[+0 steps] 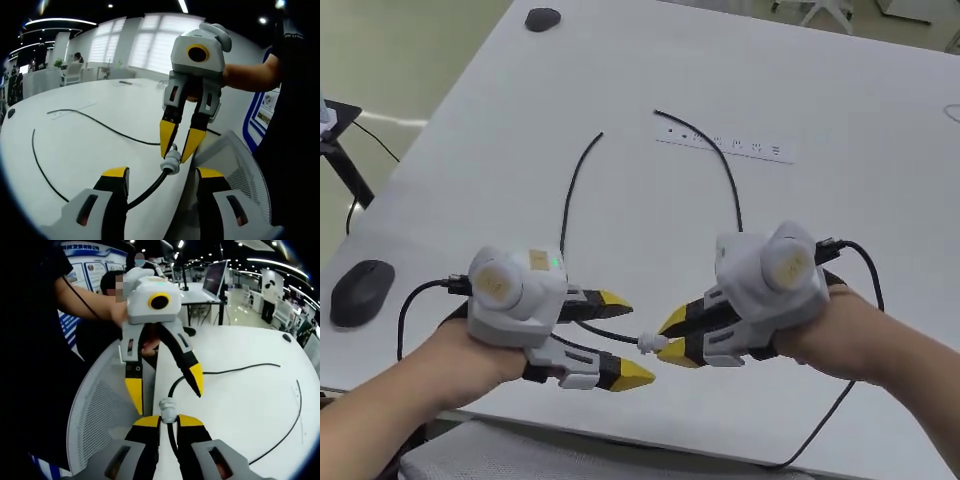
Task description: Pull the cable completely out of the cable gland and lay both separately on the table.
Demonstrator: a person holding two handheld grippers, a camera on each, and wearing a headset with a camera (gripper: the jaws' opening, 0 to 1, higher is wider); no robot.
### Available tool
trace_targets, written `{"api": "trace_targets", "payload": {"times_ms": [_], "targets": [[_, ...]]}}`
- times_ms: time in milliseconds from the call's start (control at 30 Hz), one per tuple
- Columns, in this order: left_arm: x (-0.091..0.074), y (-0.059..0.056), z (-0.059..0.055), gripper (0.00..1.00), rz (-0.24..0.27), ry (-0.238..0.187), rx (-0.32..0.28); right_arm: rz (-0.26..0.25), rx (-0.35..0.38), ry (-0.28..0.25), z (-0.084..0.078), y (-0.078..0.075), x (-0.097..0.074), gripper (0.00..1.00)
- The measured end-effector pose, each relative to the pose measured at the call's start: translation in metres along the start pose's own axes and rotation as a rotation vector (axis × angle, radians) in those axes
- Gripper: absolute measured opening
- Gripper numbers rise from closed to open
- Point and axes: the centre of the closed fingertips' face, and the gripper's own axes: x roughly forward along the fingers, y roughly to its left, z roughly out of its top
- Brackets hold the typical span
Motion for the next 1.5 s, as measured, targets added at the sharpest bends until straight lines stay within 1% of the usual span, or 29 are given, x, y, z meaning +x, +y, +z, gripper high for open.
{"api": "trace_targets", "payload": {"times_ms": [200, 433, 500, 633, 733, 967, 1067, 1267, 1500], "targets": [[0.000, -0.003, 0.003, 0.42, -0.021, -0.008, -0.002, 0.004, -0.002, -0.004, -0.002, 0.001, -0.002, 0.06], [0.001, -0.011, 0.002, 0.31, -0.061, 0.003, 0.011, 0.013, -0.012, -0.009, -0.002, 0.002, -0.003, 0.06], [0.002, -0.011, 0.003, 0.29, -0.064, 0.001, 0.013, 0.017, -0.014, -0.014, -0.001, 0.003, -0.004, 0.06], [0.002, -0.012, 0.005, 0.22, -0.081, -0.003, 0.023, 0.021, -0.021, -0.017, -0.001, 0.002, -0.003, 0.06], [0.003, -0.012, 0.006, 0.17, -0.091, -0.008, 0.010, 0.022, -0.034, -0.018, -0.002, 0.003, -0.002, 0.06], [0.005, -0.014, 0.004, 0.16, -0.102, 0.002, 0.018, 0.030, -0.047, -0.032, -0.003, 0.002, -0.001, 0.07], [0.005, -0.014, 0.005, 0.16, -0.106, -0.001, 0.016, 0.031, -0.055, -0.044, -0.003, 0.001, -0.002, 0.07], [0.004, -0.014, 0.003, 0.16, -0.118, 0.012, 0.038, 0.029, -0.081, -0.052, -0.004, 0.001, 0.000, 0.07], [0.004, -0.012, 0.007, 0.16, -0.120, -0.005, 0.036, 0.017, -0.114, -0.092, -0.002, -0.002, -0.003, 0.07]]}}
